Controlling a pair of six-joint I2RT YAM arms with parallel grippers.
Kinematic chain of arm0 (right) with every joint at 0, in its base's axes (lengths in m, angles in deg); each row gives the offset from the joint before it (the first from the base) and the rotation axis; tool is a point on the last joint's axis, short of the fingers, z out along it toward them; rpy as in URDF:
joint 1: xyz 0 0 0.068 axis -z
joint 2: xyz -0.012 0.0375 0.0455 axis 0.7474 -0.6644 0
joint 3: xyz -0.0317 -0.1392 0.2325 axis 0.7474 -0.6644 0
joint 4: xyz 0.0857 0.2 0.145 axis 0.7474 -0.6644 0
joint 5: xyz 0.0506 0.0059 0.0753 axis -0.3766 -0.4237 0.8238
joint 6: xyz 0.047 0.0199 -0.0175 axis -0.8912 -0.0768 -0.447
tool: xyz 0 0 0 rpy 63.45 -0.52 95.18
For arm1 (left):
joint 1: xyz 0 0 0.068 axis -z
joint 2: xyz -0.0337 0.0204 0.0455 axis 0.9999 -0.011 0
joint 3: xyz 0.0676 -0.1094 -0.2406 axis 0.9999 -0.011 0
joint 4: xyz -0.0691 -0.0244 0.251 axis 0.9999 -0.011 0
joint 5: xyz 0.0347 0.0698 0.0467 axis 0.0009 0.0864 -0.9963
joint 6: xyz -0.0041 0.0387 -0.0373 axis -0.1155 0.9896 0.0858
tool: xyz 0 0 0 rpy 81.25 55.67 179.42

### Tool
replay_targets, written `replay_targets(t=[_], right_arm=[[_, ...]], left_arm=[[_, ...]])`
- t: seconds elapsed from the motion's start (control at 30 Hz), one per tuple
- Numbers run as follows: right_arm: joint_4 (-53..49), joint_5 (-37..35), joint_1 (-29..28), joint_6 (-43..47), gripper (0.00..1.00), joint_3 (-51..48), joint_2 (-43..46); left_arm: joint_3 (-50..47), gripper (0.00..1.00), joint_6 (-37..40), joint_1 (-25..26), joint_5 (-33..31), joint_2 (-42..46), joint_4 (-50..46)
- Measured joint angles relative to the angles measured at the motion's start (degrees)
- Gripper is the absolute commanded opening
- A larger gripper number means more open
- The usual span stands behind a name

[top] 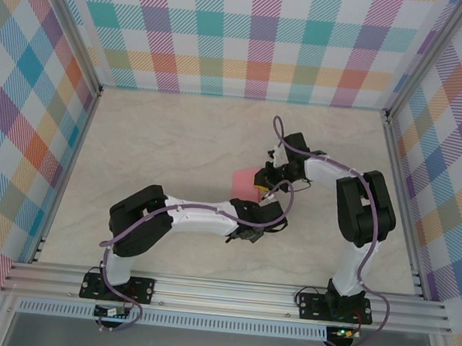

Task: Fold a paper plane with a square sheet of paper (fold left side to right side)
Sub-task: Fold the triangle a second time at the center of the table.

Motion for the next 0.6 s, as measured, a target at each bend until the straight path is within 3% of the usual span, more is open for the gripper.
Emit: replay_targets(t=[0.2, 0.6], right_arm=[[-1.11, -0.44, 0.00, 0.07, 0.22, 1.20, 0.00], [-6.75, -1.55, 2.56, 2.51, 0.60, 8.61, 2.01]], left_arm=[[-0.02, 0.07, -0.42, 0.00, -0.37, 0.00, 0.00], [-0.57, 0.00, -2.71, -0.52, 2.56, 0.70, 0.11]])
